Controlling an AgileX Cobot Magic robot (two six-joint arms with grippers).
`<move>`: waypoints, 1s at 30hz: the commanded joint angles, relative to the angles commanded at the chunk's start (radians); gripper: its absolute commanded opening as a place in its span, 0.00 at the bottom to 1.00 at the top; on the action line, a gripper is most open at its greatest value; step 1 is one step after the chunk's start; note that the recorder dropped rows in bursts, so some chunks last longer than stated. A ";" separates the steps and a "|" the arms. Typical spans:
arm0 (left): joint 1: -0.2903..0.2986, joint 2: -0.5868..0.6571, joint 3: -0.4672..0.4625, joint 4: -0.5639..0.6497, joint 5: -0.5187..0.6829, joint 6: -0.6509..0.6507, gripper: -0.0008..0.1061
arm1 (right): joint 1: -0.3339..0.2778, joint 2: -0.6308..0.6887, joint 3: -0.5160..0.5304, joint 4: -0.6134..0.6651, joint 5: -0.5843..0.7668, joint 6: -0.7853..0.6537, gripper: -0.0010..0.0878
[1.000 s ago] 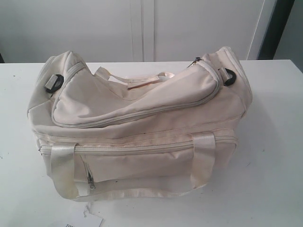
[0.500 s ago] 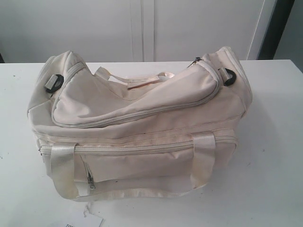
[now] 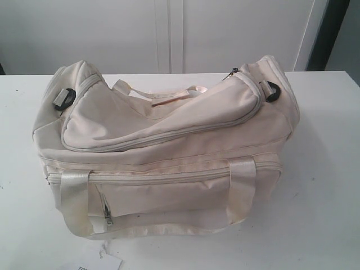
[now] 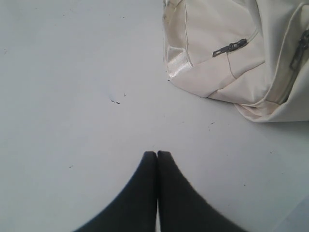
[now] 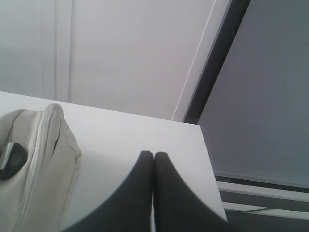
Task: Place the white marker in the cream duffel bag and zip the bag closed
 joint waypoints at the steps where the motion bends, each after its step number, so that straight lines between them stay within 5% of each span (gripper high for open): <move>1: 0.000 0.000 0.000 0.000 0.000 0.000 0.01 | 0.000 0.000 0.000 0.000 0.000 0.000 0.01; 11: 0.000 0.000 0.000 0.000 0.000 0.000 0.01 | 0.000 0.000 0.000 -0.005 0.000 0.031 0.01; 17: 0.000 0.000 0.000 0.000 0.000 0.000 0.01 | 0.000 -0.034 0.009 -0.194 0.000 0.368 0.01; 30: 0.000 0.000 0.000 0.000 0.000 0.000 0.01 | 0.000 -0.194 0.103 -0.221 0.004 0.485 0.01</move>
